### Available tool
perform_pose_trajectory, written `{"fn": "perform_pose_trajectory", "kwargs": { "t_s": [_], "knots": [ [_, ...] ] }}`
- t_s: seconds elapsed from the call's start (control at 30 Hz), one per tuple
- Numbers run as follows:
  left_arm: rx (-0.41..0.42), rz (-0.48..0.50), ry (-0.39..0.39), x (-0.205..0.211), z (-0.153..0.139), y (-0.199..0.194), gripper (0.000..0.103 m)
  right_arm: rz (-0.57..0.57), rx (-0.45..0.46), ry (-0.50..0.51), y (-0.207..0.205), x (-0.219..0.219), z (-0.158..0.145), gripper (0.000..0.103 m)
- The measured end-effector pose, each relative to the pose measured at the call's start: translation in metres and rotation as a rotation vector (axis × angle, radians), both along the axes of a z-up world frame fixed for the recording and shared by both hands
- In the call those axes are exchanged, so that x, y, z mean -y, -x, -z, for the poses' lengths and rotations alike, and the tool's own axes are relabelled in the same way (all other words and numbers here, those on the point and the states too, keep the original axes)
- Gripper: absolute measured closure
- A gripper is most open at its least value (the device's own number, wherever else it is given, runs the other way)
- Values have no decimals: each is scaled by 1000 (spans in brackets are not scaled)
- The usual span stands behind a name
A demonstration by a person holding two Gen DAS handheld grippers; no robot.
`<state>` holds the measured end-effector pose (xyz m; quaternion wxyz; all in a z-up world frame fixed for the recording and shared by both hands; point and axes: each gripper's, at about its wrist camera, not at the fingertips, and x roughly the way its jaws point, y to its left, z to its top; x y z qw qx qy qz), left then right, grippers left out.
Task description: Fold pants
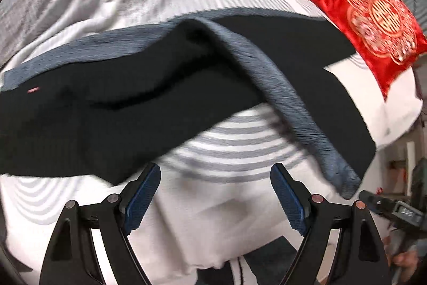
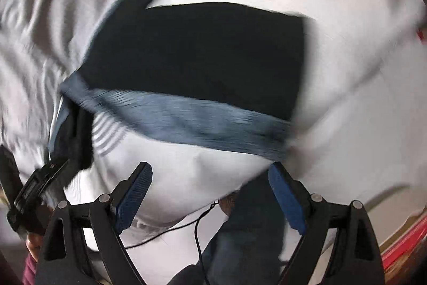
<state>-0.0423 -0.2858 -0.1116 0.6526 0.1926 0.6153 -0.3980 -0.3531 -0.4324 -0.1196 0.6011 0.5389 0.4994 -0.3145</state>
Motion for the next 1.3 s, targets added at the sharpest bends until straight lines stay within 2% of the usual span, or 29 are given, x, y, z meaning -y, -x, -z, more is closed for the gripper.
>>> {"fn": "perform_pose_trajectory", "kwargs": {
  "t_s": [0.17, 0.27, 0.33, 0.37, 0.4, 0.43, 0.47, 0.5, 0.53, 0.57, 0.6, 0.63, 0.77, 0.97, 1.13, 1.3],
  "knots": [
    [-21, 38, -6, 43, 12, 17, 18, 52, 92, -59, 36, 22, 29, 12],
    [-36, 34, -20, 61, 24, 22, 18, 34, 158, -96, 36, 31, 45, 13],
    [-47, 20, -43, 69, 30, 25, 18, 20, 195, -132, 27, 34, 57, 19],
    [-55, 14, -49, 72, 33, 26, 18, 14, 208, -152, 19, 31, 61, 34],
    [-64, 8, -53, 73, 35, 27, 18, 12, 220, -174, 15, 32, 64, 54],
    [-75, 1, -56, 76, 37, 28, 18, 10, 230, -197, 13, 32, 66, 65],
    [-89, -5, -56, 79, 39, 28, 18, 9, 259, -222, 10, 33, 67, 81],
    [-94, -9, -56, 81, 40, 29, 22, 10, 280, -238, 10, 33, 65, 85],
    [-103, -13, -50, 84, 41, 30, 38, 1, 304, -248, 7, 34, 61, 86],
    [-129, -13, -41, 88, 42, 31, 47, -12, 328, -256, 4, 37, 55, 87],
    [-161, -14, -34, 93, 43, 32, 63, -24, 349, -264, 1, 40, 50, 87],
    [-176, -16, -28, 97, 43, 32, 68, -35, 372, -272, -2, 43, 43, 87],
    [-182, -35, 18, 112, 24, 32, 68, -28, 454, -264, -12, 70, 16, 87],
    [-158, -54, 87, 149, -9, 8, 68, -5, 565, -226, -42, 144, -19, 87],
    [-120, -74, 99, 192, -19, -26, 68, -86, 569, -194, -96, 210, -28, 87],
    [-76, -123, 42, 226, -3, -58, 68, -178, 531, -195, -161, 270, -13, 87]
  ]
}}
